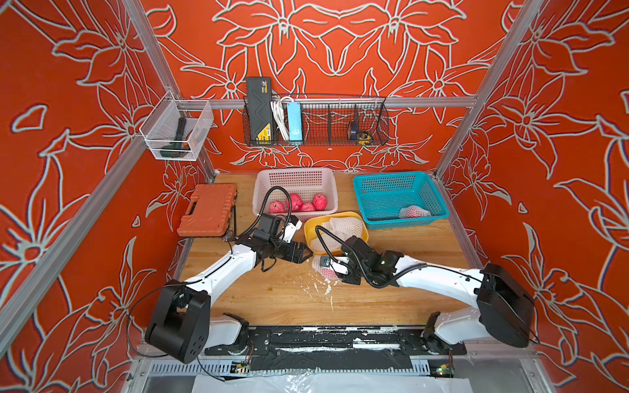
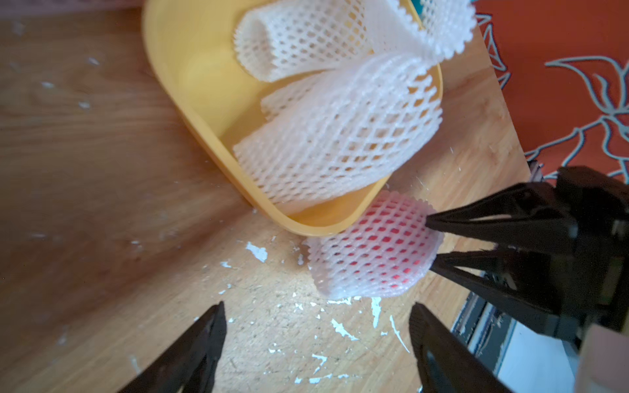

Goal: Remove foam nets from apples
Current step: Remove the foam net from the apple.

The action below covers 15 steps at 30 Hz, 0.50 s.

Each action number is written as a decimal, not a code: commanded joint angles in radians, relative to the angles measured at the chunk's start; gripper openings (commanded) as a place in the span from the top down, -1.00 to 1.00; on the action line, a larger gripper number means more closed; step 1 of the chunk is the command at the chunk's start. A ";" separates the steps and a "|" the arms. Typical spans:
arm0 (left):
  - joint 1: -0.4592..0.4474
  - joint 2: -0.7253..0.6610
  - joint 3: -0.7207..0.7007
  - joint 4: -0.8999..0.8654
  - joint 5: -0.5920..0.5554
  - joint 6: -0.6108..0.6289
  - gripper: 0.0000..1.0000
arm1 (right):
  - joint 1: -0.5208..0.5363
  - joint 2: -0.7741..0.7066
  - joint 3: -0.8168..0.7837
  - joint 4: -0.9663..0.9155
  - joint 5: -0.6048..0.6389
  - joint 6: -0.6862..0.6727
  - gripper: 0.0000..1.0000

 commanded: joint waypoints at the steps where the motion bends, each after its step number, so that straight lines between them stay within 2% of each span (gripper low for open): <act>1: -0.019 0.039 -0.020 0.036 0.107 -0.015 -0.63 | -0.003 -0.008 -0.044 -0.064 0.011 -0.032 0.25; 8: -0.043 0.098 -0.033 0.100 0.178 -0.015 -0.53 | -0.004 -0.004 -0.050 -0.079 0.020 -0.043 0.25; 15: -0.072 0.147 -0.031 0.147 0.254 -0.004 -0.30 | -0.003 -0.002 -0.057 -0.064 0.028 -0.042 0.26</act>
